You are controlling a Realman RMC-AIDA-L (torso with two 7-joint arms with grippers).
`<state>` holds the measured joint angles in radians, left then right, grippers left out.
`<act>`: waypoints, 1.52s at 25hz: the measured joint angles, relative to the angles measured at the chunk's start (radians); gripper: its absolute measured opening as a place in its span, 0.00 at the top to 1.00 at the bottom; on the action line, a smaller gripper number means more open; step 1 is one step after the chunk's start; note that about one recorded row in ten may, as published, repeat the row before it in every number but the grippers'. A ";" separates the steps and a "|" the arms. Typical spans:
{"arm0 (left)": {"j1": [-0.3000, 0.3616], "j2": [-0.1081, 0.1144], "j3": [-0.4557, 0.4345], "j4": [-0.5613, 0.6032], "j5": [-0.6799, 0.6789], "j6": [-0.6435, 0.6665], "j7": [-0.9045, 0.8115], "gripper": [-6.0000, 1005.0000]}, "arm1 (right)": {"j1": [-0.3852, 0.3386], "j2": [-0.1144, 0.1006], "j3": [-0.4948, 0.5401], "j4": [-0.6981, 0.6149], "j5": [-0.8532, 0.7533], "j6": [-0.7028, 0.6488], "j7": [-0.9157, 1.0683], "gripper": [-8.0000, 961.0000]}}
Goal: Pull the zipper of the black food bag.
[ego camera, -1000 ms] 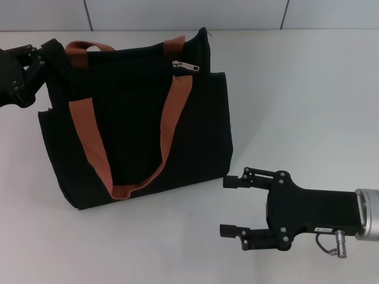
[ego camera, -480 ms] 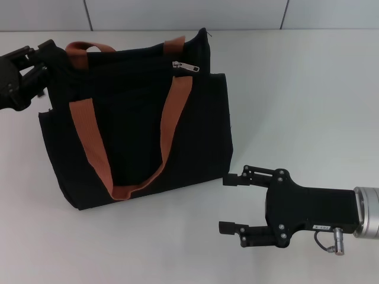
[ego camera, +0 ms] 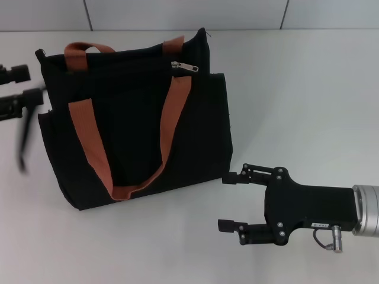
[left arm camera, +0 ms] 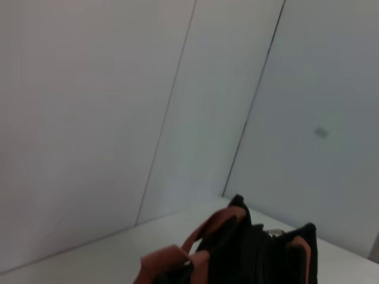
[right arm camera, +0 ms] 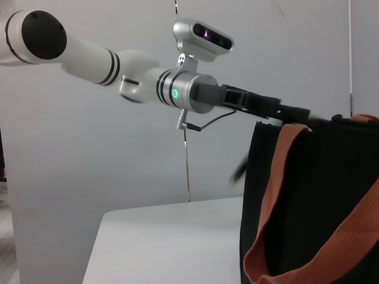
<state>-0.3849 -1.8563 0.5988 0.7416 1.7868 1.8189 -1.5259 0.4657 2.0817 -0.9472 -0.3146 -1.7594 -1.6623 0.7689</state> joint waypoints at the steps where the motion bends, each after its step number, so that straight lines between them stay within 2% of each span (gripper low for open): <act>1: -0.003 0.018 -0.002 0.042 0.041 0.031 -0.047 0.35 | 0.002 0.000 0.000 0.000 0.000 0.000 0.000 0.18; 3: -0.006 0.026 -0.005 0.071 0.069 0.051 -0.078 0.23 | 0.004 0.000 0.002 0.000 0.000 0.000 0.000 0.18; 6: -0.014 0.035 -0.018 0.112 0.089 0.084 -0.113 0.19 | 0.006 0.000 0.004 0.000 0.000 0.001 0.000 0.18; 9: -0.024 0.028 -0.069 0.102 0.056 0.148 -0.093 0.17 | 0.007 0.000 0.002 0.001 0.000 0.009 0.001 0.18; 13: -0.027 -0.017 -0.093 0.044 -0.025 0.187 0.007 0.17 | 0.010 0.000 0.000 0.002 0.000 0.027 0.002 0.18; 14: -0.025 -0.054 -0.082 0.007 -0.059 0.189 0.068 0.17 | 0.011 0.001 0.000 0.002 0.000 0.032 0.002 0.18; 16: -0.025 -0.087 -0.068 -0.027 -0.079 0.190 0.122 0.17 | 0.014 0.001 0.000 0.002 0.000 0.036 0.004 0.18; 17: -0.025 -0.087 -0.068 -0.027 -0.079 0.190 0.122 0.17 | 0.014 0.001 0.000 0.002 0.000 0.036 0.004 0.18; 18: -0.024 -0.121 -0.056 -0.064 -0.086 0.190 0.179 0.17 | 0.020 0.001 0.000 0.002 0.000 0.038 0.008 0.18; 19: -0.024 -0.121 -0.056 -0.064 -0.086 0.190 0.179 0.17 | 0.020 0.001 0.000 0.002 0.000 0.038 0.008 0.18; 21: -0.015 -0.152 -0.003 -0.098 -0.085 0.191 0.262 0.17 | 0.023 0.001 -0.001 0.003 0.000 0.041 0.010 0.18; 22: -0.015 -0.152 -0.003 -0.098 -0.085 0.191 0.262 0.17 | 0.023 0.001 -0.001 0.003 0.000 0.041 0.010 0.18; 23: -0.003 -0.160 0.057 -0.103 -0.081 0.192 0.313 0.17 | 0.024 0.002 -0.001 0.003 0.000 0.041 0.010 0.18; 24: -0.003 -0.160 0.057 -0.103 -0.081 0.192 0.313 0.17 | 0.024 0.002 -0.001 0.003 0.000 0.041 0.010 0.18; 27: 0.027 -0.162 0.160 -0.124 -0.077 0.192 0.389 0.17 | 0.024 0.002 -0.001 0.003 0.000 0.042 0.011 0.18; 31: 0.072 -0.165 0.261 -0.205 -0.067 0.167 0.523 0.17 | 0.026 0.004 -0.002 0.007 0.000 0.041 0.011 0.18; 34: 0.089 -0.170 0.267 -0.224 -0.046 0.120 0.561 0.17 | 0.031 0.004 -0.005 0.028 0.000 0.037 0.011 0.18; 36: 0.101 -0.174 0.268 -0.245 0.008 0.032 0.594 0.17 | 0.041 0.004 -0.031 0.053 -0.007 0.036 0.008 0.18; 38: 0.101 -0.174 0.269 -0.246 0.017 0.022 0.594 0.18 | 0.043 0.004 -0.047 0.056 -0.009 0.036 0.008 0.18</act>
<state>-0.2840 -2.0299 0.8673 0.4956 1.8038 1.8410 -0.9317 0.5082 2.0856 -0.9945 -0.2587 -1.7688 -1.6263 0.7768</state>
